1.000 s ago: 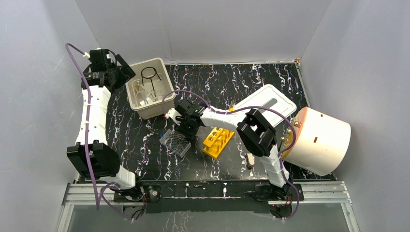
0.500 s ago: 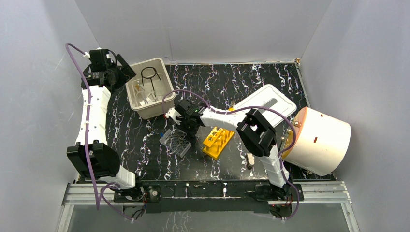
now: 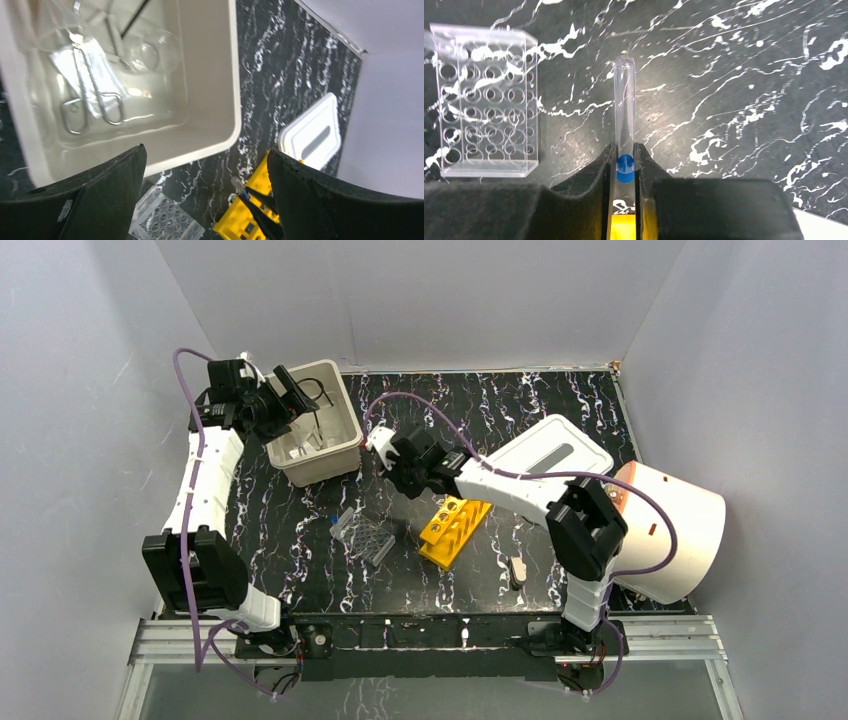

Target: Organize the chemistry lab equipment

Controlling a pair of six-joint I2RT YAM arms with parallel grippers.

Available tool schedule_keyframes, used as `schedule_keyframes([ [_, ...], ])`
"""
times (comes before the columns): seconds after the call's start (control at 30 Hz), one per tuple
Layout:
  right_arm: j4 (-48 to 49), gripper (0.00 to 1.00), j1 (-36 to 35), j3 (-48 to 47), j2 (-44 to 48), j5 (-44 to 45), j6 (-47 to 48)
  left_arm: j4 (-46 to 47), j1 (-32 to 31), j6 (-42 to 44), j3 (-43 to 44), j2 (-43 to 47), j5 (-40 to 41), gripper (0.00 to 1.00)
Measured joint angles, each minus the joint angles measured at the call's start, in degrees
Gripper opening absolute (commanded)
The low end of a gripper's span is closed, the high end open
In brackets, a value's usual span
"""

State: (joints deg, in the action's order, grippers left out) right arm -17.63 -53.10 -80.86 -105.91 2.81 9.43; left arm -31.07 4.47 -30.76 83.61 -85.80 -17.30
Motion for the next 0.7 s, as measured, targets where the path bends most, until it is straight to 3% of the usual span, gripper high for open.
schedule_keyframes([
  [0.2,4.63,0.18,2.23,2.05,3.69,-1.70,-3.28,4.70,-1.18,-2.29,-6.67,2.54,-10.45,0.88],
  [0.47,8.48,0.18,3.98,4.17,7.93,-7.78,-4.55,7.45,-10.86,-4.79,-12.48,3.28,-20.87,0.85],
  [0.7,8.98,0.18,4.61,2.51,9.49,-12.52,-4.59,9.05,-13.42,-8.90,-13.42,1.46,-23.96,0.60],
])
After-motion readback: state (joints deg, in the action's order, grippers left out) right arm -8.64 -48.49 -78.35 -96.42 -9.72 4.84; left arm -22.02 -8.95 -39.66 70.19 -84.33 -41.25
